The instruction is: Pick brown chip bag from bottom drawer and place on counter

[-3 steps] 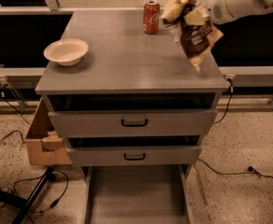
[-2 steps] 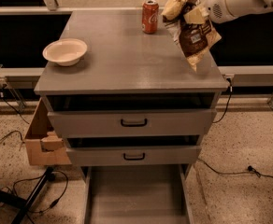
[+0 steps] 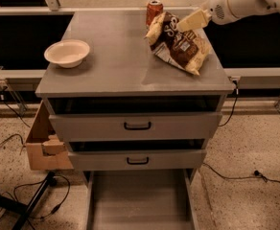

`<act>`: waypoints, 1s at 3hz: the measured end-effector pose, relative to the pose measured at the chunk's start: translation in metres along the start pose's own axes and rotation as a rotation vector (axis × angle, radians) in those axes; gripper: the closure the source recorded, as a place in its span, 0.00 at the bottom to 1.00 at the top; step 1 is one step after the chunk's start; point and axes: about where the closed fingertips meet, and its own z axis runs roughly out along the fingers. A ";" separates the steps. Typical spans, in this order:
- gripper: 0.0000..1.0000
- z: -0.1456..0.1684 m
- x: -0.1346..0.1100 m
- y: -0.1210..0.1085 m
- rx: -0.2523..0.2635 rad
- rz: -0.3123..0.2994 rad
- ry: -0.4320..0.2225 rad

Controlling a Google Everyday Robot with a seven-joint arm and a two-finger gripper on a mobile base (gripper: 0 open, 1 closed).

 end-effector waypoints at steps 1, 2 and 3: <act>0.00 0.001 -0.002 0.003 -0.006 -0.008 -0.001; 0.00 0.001 -0.011 0.011 -0.020 -0.044 -0.007; 0.00 -0.034 -0.033 0.024 0.008 -0.039 -0.081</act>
Offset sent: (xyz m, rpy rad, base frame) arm -0.0089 0.0223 0.0184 -0.0468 -0.0384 0.0705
